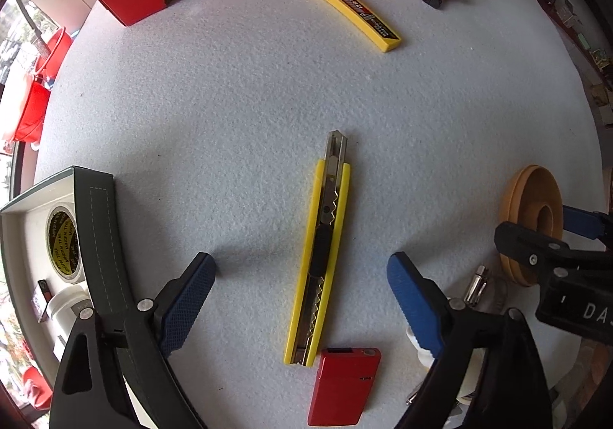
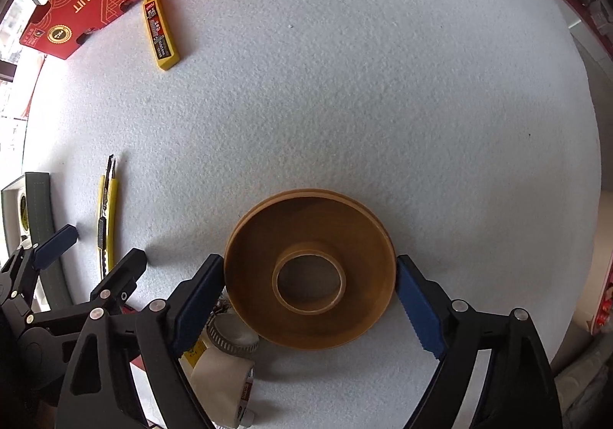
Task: Organize rigid objects
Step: 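Grasp the brown wooden ring with the right gripper while the left grasps the yellow utility knife, then lift and carry the wooden ring and yellow knife over the tray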
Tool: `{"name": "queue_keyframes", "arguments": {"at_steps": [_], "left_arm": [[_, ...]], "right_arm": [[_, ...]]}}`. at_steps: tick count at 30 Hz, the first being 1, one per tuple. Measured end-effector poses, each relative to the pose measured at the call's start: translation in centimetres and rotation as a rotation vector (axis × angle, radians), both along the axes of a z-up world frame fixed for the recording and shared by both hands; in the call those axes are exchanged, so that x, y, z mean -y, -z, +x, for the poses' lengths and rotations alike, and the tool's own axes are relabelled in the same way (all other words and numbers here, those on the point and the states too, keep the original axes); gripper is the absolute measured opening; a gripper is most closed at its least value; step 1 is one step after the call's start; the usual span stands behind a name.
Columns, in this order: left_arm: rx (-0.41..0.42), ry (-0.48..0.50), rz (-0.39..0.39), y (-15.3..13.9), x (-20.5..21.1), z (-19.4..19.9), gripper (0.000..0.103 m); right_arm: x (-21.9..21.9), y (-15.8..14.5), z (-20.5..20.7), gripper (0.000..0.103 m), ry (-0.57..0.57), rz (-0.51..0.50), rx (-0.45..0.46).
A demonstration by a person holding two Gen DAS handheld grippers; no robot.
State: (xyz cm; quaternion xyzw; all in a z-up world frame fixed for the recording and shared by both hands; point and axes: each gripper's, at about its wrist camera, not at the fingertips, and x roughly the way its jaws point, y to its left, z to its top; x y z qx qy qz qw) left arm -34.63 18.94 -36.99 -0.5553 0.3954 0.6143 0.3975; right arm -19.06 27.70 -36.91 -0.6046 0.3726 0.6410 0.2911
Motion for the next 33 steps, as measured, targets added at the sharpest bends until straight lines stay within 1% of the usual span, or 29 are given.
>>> {"name": "queue_keyframes", "arguments": {"at_steps": [2,3,4,5,6,8,10,12,15,19,21,22,23,26,29,30,32,33], "left_arm": [[-0.009,0.022,0.012,-0.5,0.0,0.3,0.068],[-0.013,0.032,0.016,-0.7,0.0,0.3,0.061],[-0.015,0.039,0.016,-0.9,-0.1,0.3,0.044],[-0.012,0.047,0.013,-1.2,0.0,-0.3,0.021],[0.003,0.053,0.003,-1.3,-0.1,-0.4,0.017],[0.028,0.047,-0.010,-1.3,-0.1,-0.7,0.017],[0.029,0.042,-0.016,-1.5,0.2,-0.9,0.017],[0.049,0.030,-0.006,-2.4,0.9,-1.4,0.017],[0.062,0.028,0.022,-4.7,3.3,-1.7,0.017],[0.091,0.043,0.054,-7.0,5.0,-1.1,0.017],[0.109,0.057,0.068,-8.4,6.1,-0.2,0.017],[0.115,0.066,0.075,-8.9,6.5,0.0,0.017],[0.122,0.077,0.081,-9.5,7.2,0.3,0.017],[0.142,0.108,0.089,-11.3,9.7,4.1,0.017],[0.160,0.135,0.093,-13.2,12.7,5.2,0.017],[0.165,0.140,0.093,-12.7,12.3,5.3,0.017],[0.171,0.143,0.096,-13.8,13.2,6.2,0.017],[0.173,0.141,0.098,-14.0,13.7,6.1,0.017]], "right_arm": [[-0.3,-0.5,1.4,0.088,0.022,0.001,-0.017],[-0.7,-0.9,2.2,0.088,0.032,0.001,-0.027],[-0.9,-1.3,2.8,0.088,0.042,0.003,-0.035],[-1.0,-1.7,3.4,0.088,0.049,0.005,-0.040],[-1.4,-2.0,3.9,0.088,0.056,0.006,-0.046],[-1.5,-2.6,4.6,0.088,0.070,0.008,-0.059],[-1.2,-3.4,5.3,0.088,0.078,0.012,-0.074],[-1.0,-4.3,5.7,0.088,0.083,0.011,-0.091],[-0.1,-5.5,6.4,0.088,0.078,0.009,-0.112],[1.5,-7.0,7.2,0.088,0.068,0.001,-0.132],[2.0,-7.5,7.5,0.088,0.063,0.001,-0.139],[3.4,-8.4,7.6,0.088,0.057,0.003,-0.140],[4.1,-8.7,7.6,0.088,0.053,0.005,-0.140],[5.7,-9.1,6.8,0.088,0.044,0.005,-0.142],[6.7,-9.7,7.2,0.088,0.037,0.008,-0.138],[7.0,-10.0,7.5,0.088,0.036,0.009,-0.137],[7.5,-10.2,7.5,0.088,0.030,0.009,-0.133],[7.7,-10.2,7.4,0.088,0.025,0.012,-0.130]]}}
